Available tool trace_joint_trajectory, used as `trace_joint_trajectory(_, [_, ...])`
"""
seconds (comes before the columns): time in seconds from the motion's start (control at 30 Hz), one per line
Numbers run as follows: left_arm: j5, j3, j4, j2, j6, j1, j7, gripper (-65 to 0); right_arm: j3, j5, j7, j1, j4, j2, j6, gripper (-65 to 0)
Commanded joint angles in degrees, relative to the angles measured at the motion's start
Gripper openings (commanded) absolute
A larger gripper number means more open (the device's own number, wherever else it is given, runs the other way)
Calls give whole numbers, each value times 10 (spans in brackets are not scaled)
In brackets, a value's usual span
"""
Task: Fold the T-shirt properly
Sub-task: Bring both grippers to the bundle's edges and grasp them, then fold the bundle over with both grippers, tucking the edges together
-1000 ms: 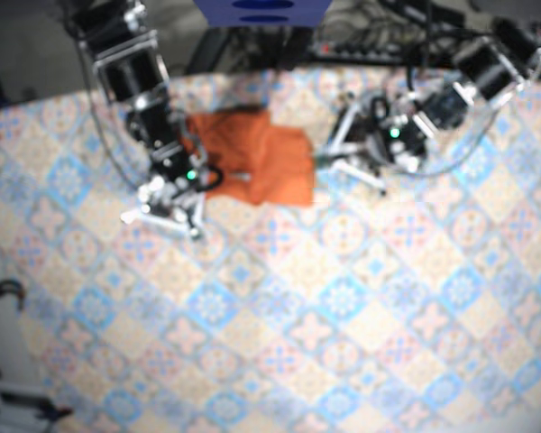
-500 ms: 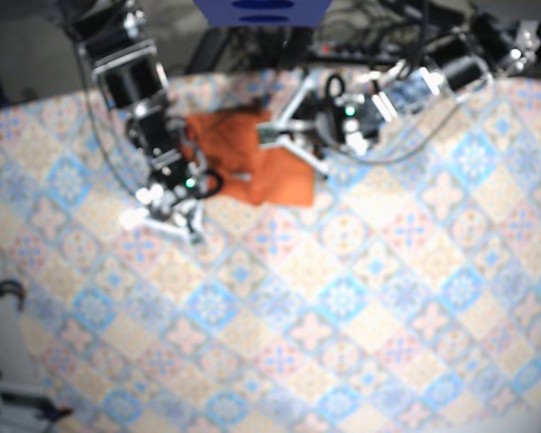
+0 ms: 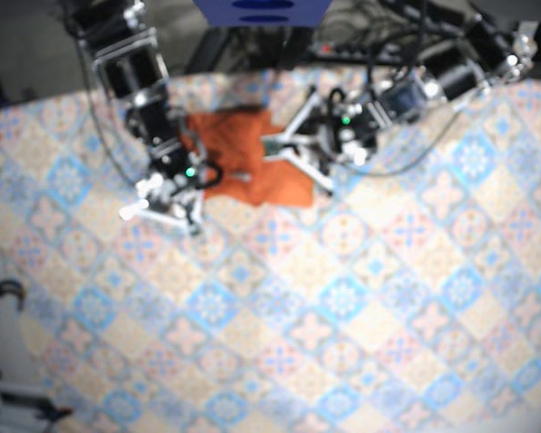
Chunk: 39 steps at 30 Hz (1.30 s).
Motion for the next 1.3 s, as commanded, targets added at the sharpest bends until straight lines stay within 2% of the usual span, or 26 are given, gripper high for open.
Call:
trace_joint_trajectory(0.0, [3,-5,7,0,1,-16,-6,-576,-1,19,-32,-8,11,1,11,-539])
trace_joint_trajectory(0.1, [-1,-5,-7,0,1,-28,-6,-576,-1,19,-51,-22,50,1,12,-539])
trace_joint_trajectory(0.23, [-3,-5,-32,1,1,-49,-18,-576,-1,19,-63,-37,84,1,35,-540])
trace_joint_trajectory(0.53, [-3,-5,-78,12,1,-84,-30,-576,-3,19,-64,-70,139,0,35,-540])
trace_joint_trajectory(0.83, [2,-6,-84,26,1,-106,-29,-576,-54,19,-75,-82,177,-1,35,-540])
trace_joint_trajectory(1.0, [-3,-6,-129,41,1,-126,-30,-576,-81,19,-75,-82,180,-1,35,-540])
trace_joint_trajectory(1.27, [-2,-7,-165,61,1,-142,-53,-576,-174,19,-73,-75,190,0,35,-540])
